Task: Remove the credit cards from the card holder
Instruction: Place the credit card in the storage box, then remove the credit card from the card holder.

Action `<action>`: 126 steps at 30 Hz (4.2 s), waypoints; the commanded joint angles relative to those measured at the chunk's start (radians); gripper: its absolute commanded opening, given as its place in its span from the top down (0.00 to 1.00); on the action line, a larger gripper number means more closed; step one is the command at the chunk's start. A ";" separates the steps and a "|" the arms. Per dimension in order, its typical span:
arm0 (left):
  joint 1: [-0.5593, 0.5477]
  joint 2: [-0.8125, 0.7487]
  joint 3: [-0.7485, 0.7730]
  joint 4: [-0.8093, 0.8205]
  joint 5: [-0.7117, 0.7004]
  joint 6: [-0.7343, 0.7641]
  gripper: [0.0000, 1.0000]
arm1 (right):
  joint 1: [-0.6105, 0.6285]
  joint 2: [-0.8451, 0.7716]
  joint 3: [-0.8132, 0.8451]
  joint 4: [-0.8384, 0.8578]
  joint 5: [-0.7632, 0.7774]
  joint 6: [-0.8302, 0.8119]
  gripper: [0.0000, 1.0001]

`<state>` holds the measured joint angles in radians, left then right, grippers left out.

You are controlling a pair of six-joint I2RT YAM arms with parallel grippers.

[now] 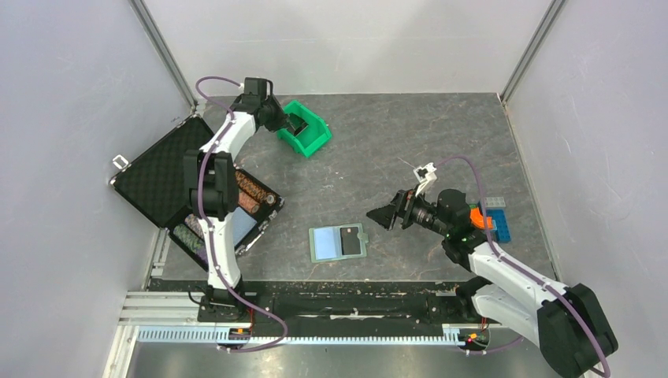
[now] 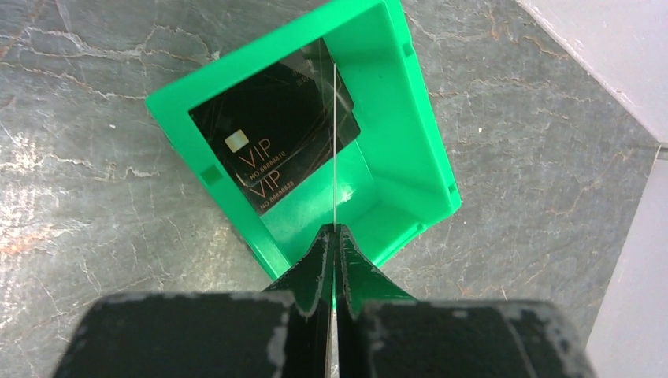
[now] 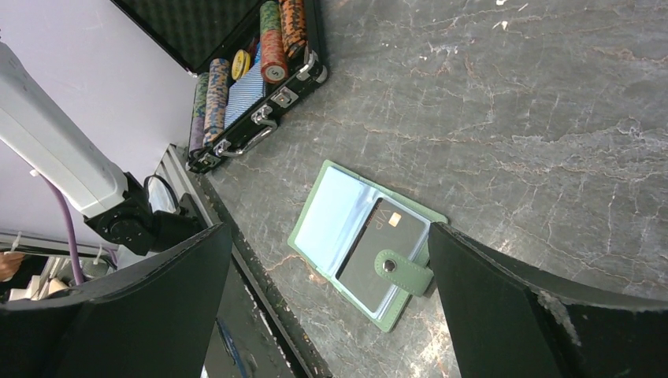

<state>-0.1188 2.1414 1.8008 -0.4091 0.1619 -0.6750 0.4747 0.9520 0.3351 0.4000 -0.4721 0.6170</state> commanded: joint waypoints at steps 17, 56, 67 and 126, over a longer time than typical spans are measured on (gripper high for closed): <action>0.028 0.154 0.229 -0.054 0.000 0.068 0.86 | -0.002 0.057 0.072 0.016 0.036 -0.032 0.02; 0.012 -0.312 -0.034 -0.258 0.119 0.123 0.56 | -0.002 0.076 0.121 -0.295 0.026 -0.145 0.02; -0.231 -0.703 -0.508 -0.248 0.148 0.193 0.56 | 0.010 0.021 0.039 -0.330 0.100 -0.123 0.08; -0.411 -0.959 -1.415 0.505 0.368 -0.153 0.58 | 0.364 0.434 0.060 0.032 0.341 0.065 0.63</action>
<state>-0.5179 1.1507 0.3798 0.0288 0.5278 -0.7929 0.8360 1.3666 0.3855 0.3836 -0.1375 0.6662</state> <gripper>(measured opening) 0.422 0.382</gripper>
